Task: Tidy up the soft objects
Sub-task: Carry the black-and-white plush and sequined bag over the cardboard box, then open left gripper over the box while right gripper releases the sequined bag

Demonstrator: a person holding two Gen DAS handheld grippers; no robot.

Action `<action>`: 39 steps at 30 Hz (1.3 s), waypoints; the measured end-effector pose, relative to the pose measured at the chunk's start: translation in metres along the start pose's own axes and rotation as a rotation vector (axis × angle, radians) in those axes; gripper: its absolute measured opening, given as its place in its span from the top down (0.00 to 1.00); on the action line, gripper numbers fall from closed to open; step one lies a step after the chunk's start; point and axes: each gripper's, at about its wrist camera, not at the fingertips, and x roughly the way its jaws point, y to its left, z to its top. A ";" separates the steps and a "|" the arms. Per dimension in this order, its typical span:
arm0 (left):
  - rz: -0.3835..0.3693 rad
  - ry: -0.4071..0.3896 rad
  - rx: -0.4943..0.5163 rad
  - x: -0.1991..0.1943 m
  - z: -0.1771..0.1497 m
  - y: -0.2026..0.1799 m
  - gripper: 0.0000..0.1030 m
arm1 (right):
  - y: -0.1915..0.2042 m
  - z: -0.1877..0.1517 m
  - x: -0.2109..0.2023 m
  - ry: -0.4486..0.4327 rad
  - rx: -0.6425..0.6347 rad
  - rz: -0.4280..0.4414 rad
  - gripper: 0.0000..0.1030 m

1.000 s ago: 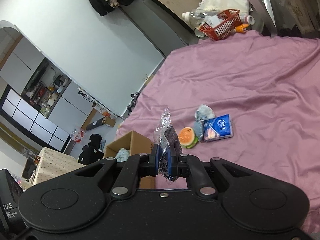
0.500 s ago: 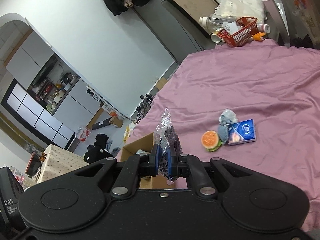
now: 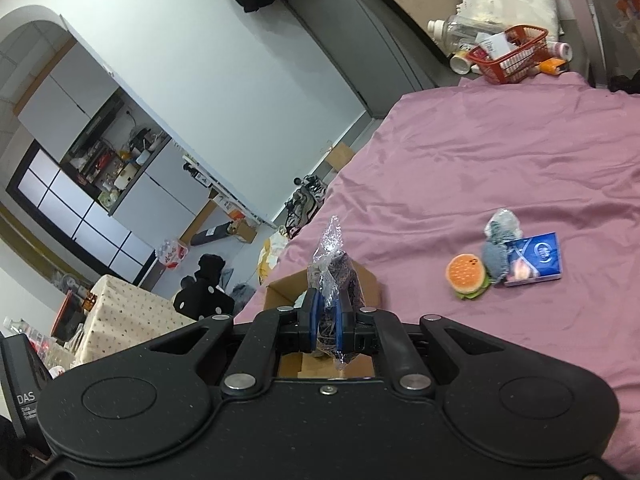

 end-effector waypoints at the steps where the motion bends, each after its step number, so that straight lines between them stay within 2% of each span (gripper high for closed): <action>1: 0.003 -0.001 -0.008 0.002 0.002 0.004 0.78 | 0.002 0.000 0.003 0.004 -0.003 0.000 0.92; 19: 0.051 0.082 -0.096 0.046 0.020 0.054 0.78 | 0.034 0.000 0.066 0.086 -0.029 -0.009 0.92; 31: 0.086 0.133 -0.143 0.080 0.024 0.074 0.78 | 0.037 0.000 0.100 0.137 -0.038 -0.034 0.92; 34: 0.107 0.137 -0.151 0.083 0.026 0.074 0.75 | 0.036 0.002 0.106 0.141 -0.029 -0.034 0.92; 39: 0.079 0.142 -0.153 0.081 0.032 0.073 0.72 | 0.039 0.007 0.113 0.137 -0.034 -0.034 0.92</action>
